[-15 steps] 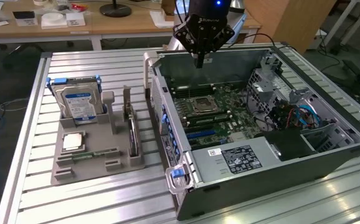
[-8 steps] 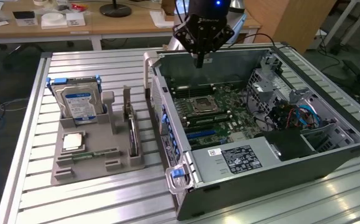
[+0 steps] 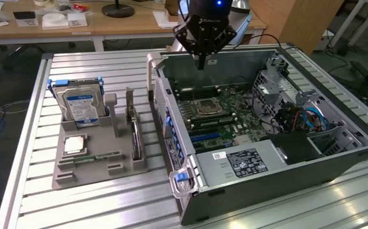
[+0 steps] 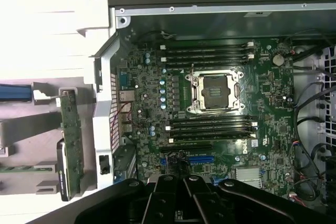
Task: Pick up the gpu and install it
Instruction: 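Reach for the gpu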
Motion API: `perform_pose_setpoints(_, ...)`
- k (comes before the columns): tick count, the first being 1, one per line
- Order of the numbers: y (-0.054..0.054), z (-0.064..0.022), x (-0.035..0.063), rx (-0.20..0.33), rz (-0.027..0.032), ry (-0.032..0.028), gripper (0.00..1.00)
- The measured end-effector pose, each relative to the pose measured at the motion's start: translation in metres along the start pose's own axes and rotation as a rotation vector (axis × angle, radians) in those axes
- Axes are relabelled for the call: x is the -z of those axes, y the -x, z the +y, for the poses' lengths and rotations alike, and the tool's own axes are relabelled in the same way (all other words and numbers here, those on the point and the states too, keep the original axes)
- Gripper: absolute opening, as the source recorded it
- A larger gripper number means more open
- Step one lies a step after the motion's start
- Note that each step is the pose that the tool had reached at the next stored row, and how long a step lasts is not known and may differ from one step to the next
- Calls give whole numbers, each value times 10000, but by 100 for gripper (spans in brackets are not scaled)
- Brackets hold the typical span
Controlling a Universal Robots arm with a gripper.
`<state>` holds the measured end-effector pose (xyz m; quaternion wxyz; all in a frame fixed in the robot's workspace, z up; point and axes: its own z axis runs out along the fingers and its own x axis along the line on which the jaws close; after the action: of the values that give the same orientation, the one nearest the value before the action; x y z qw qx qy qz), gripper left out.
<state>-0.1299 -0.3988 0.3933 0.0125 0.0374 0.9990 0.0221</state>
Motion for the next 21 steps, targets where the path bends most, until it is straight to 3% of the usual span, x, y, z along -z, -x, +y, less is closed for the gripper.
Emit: perform_pose_setpoints(21,-137,-11,4,0,0,0,11)
